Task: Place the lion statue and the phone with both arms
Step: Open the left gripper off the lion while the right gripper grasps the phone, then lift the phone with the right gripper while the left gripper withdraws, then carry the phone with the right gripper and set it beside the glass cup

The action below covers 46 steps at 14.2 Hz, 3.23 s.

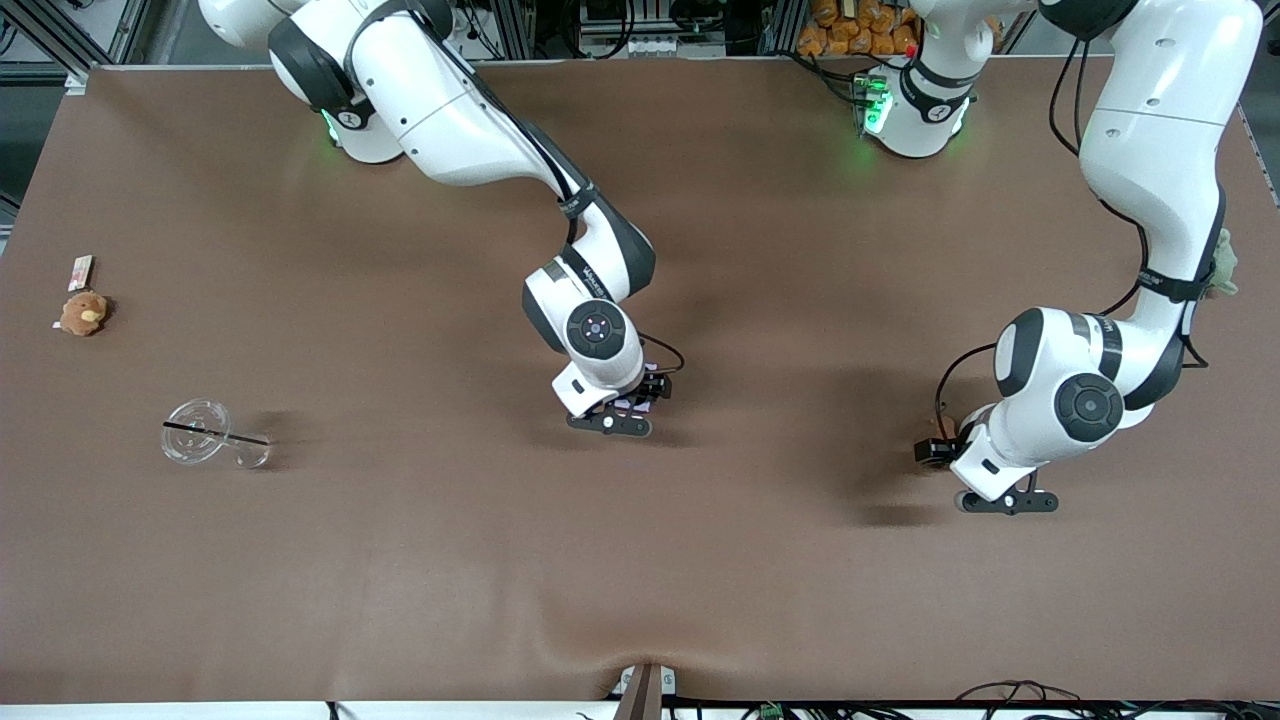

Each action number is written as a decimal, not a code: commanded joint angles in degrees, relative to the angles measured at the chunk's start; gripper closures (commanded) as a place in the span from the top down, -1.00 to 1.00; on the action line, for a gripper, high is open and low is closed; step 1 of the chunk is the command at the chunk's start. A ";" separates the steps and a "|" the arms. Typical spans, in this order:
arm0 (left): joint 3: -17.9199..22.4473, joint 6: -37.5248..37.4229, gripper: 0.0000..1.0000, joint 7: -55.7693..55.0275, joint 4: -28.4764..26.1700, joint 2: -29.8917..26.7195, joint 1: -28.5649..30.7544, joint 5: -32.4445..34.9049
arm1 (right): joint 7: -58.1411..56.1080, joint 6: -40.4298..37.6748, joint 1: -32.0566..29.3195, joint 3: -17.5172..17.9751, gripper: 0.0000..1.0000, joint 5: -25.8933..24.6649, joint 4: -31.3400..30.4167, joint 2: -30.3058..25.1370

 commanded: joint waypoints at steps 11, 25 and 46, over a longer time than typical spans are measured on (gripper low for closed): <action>-6.07 -34.47 1.00 0.79 18.96 -14.88 0.75 -0.38 | -5.69 -4.24 -7.57 -0.50 -0.75 -1.86 0.76 -5.64; 11.49 -46.37 1.00 5.70 10.47 -39.30 -7.86 -14.01 | -45.88 -21.84 -37.39 -0.67 -0.65 -4.83 -3.71 -11.46; 12.82 -47.25 1.00 5.97 8.26 -40.72 -8.92 -13.92 | -45.80 -11.11 -40.29 -0.58 1.00 -7.48 -12.52 -11.45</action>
